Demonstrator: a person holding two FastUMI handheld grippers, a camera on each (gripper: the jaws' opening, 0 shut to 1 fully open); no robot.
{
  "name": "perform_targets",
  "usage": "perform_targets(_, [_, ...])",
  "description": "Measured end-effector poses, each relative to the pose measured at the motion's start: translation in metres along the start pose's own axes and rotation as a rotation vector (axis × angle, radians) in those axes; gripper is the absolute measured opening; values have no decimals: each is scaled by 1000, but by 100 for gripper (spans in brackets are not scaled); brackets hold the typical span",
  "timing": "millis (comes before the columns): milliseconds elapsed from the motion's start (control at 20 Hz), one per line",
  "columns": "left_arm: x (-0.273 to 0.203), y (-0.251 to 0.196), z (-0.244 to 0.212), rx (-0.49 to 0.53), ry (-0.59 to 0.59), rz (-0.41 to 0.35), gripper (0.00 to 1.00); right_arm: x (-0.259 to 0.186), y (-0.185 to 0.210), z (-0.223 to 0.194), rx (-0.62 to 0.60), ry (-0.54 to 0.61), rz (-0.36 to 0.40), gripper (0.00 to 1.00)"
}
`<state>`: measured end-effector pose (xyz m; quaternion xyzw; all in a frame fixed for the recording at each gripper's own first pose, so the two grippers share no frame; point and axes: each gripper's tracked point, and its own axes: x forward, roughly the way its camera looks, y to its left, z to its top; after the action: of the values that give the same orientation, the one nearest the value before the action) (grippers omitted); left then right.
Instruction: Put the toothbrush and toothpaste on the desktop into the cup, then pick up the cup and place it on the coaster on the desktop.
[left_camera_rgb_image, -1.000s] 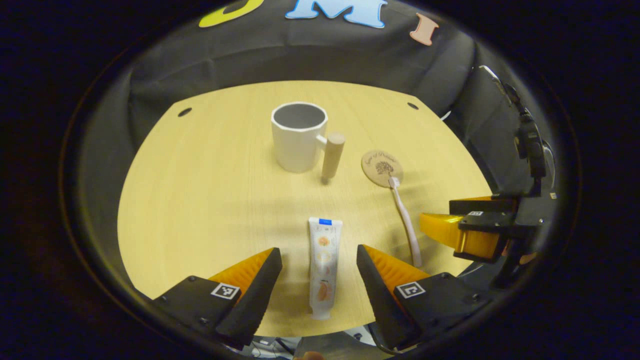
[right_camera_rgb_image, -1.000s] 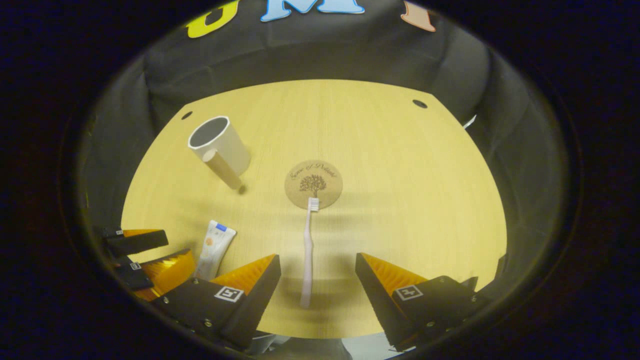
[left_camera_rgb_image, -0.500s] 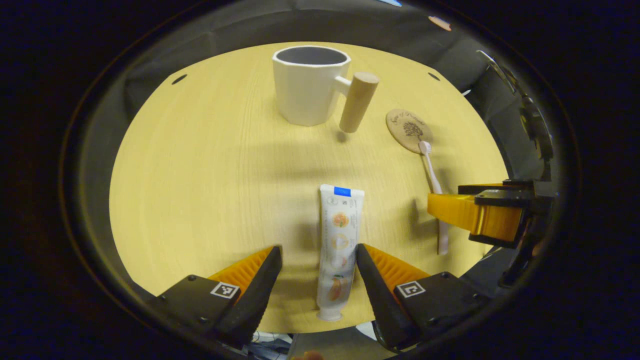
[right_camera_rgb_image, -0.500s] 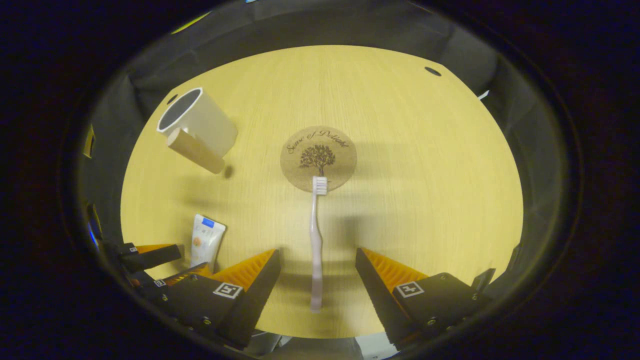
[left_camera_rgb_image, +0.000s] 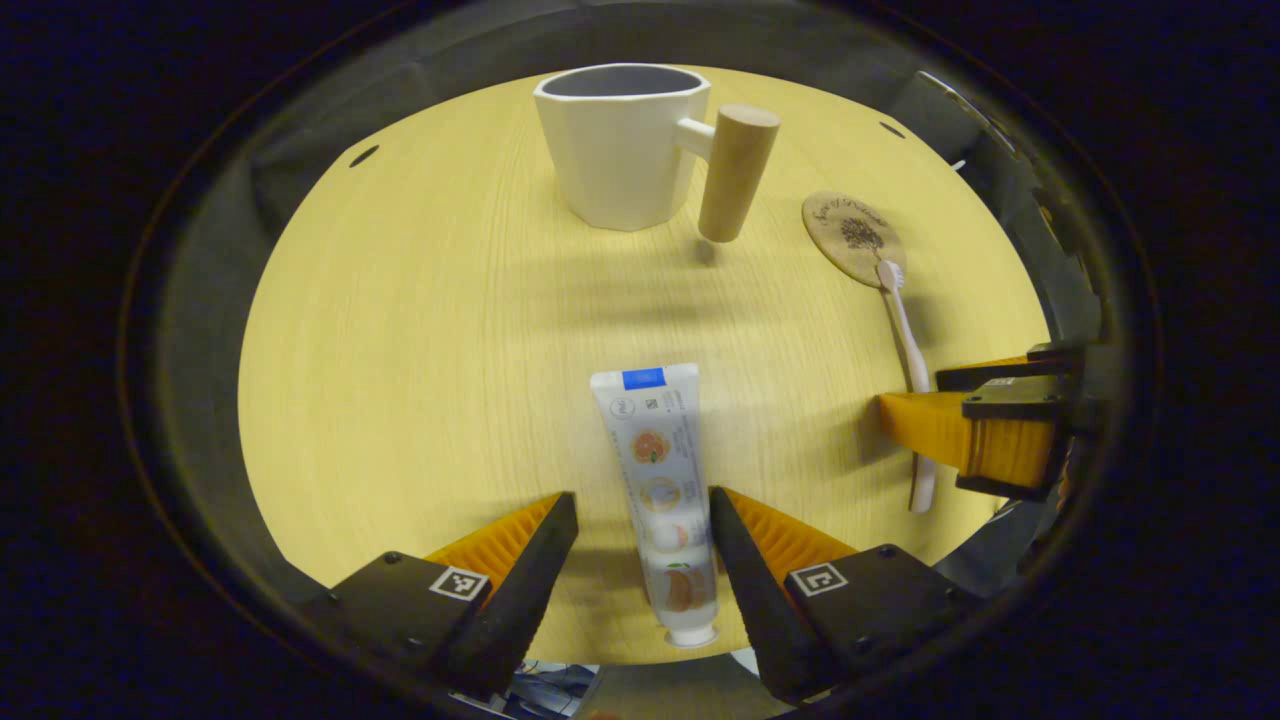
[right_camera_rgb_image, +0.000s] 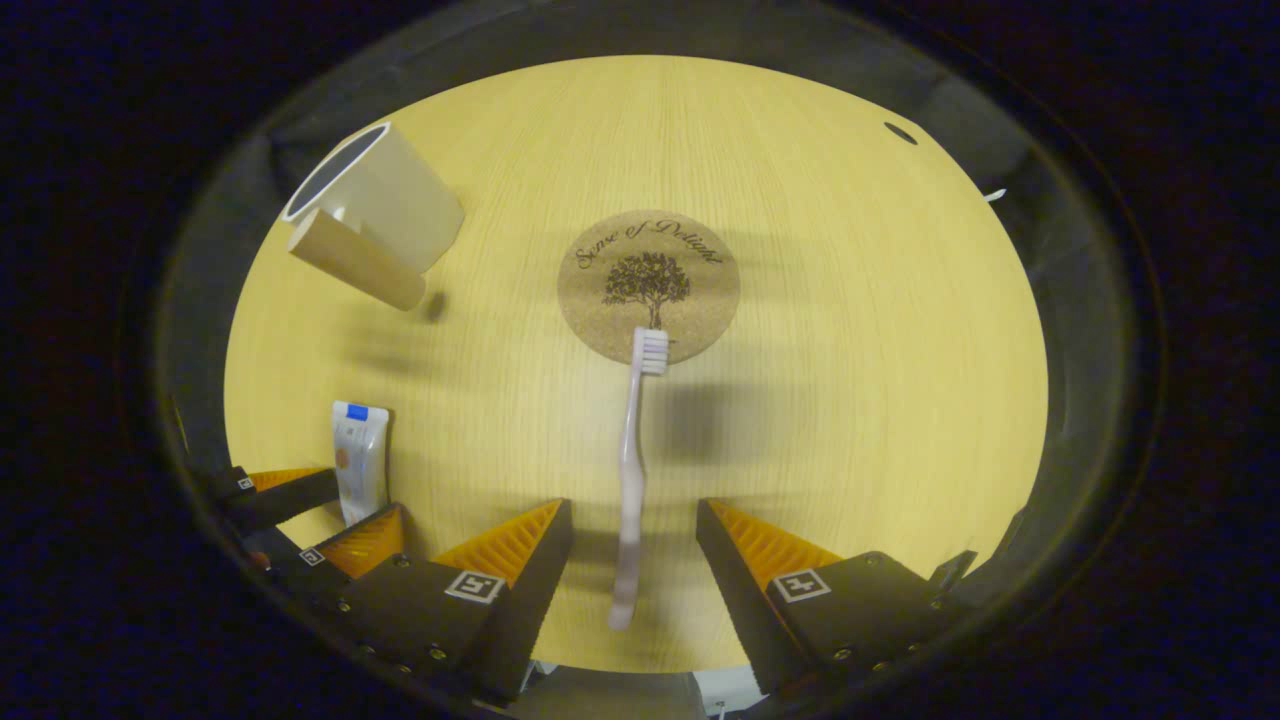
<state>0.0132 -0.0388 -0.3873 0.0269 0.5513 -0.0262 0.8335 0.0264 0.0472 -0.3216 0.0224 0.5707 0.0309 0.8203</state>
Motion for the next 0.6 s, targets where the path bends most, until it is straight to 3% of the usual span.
perform_targets(150, [-2,2,0,-26,3,2,94,-2,-1,2,10,29,-1,81])
perform_targets(250, [-3,0,6,-22,2,8,95,-2,-2,1,9,46,-17,70])
perform_targets(300, [-1,0,12,-32,-12,5,80,1,-1,0,22,42,-16,67])
perform_targets(350, [0,2,12,-42,-1,6,68,0,0,2,43,38,-8,48])
perform_targets(400, [3,5,14,-41,-3,6,56,0,1,0,69,41,-7,21])
perform_targets(450, [5,9,16,-41,-5,7,43,-3,2,-3,57,64,-2,7])
perform_targets(600, [2,13,20,-62,-22,-1,19,-2,0,-5,52,69,1,7])
